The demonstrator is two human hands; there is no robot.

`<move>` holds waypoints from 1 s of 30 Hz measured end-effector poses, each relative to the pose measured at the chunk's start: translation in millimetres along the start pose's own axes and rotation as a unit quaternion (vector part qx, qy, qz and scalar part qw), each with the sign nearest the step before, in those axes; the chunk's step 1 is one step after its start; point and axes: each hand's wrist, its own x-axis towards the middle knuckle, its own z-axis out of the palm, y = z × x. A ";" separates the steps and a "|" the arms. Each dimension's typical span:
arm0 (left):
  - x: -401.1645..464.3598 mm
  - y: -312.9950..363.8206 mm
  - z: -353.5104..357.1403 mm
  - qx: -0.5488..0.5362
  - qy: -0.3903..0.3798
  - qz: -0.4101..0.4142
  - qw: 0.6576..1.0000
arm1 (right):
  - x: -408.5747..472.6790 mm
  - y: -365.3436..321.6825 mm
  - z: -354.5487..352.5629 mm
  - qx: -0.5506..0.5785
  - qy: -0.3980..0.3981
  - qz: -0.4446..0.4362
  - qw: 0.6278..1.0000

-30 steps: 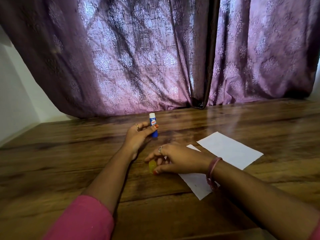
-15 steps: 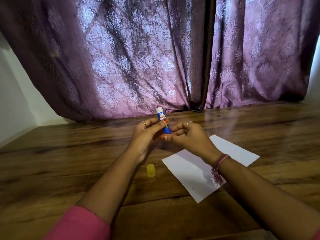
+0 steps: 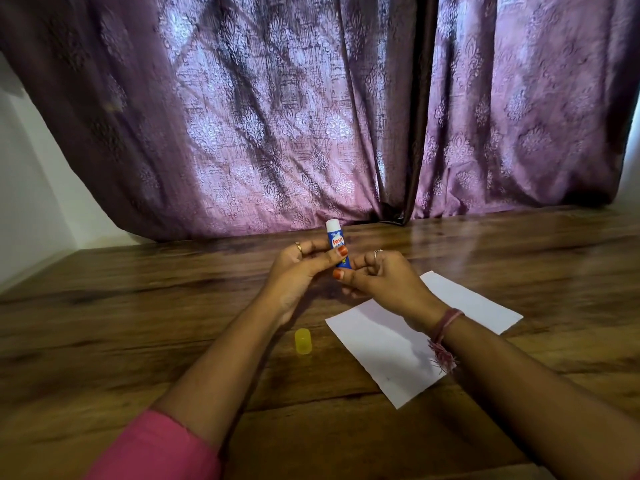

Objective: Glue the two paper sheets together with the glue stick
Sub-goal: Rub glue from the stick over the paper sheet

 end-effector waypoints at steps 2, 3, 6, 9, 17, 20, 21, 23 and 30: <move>-0.2 0.8 -0.9 -0.002 -0.010 -0.001 1.000 | 0.6 0.3 -1.9 0.031 -0.030 0.018 0.999; -0.1 1.5 -1.8 -0.004 -0.018 -0.001 1.000 | 1.1 0.7 -3.2 0.052 -0.046 0.027 0.997; -0.2 4.6 -4.1 -0.002 -0.041 -0.005 0.999 | 2.0 2.2 -7.1 0.112 -0.099 0.046 0.988; 0.4 7.0 -6.2 0.002 -0.059 -0.003 0.998 | 1.1 3.8 -9.2 0.184 -0.137 0.060 0.972; 3.0 4.4 -3.2 -0.021 -0.017 0.033 0.999 | 2.8 6.5 -4.2 0.216 -0.066 0.047 0.973; 1.3 3.9 2.0 -0.016 0.003 0.037 0.999 | 2.7 7.2 -0.2 0.187 -0.020 0.025 0.982; 0.6 3.5 4.4 -0.018 0.007 0.035 0.999 | 2.6 7.4 1.0 0.178 -0.004 0.023 0.984; -1.2 3.4 10.4 -0.027 0.020 0.031 0.999 | 2.5 7.4 2.4 0.160 0.008 0.017 0.987; -1.9 5.5 16.4 0.021 0.063 0.050 0.997 | 0.9 4.7 1.9 0.130 -0.028 0.011 0.991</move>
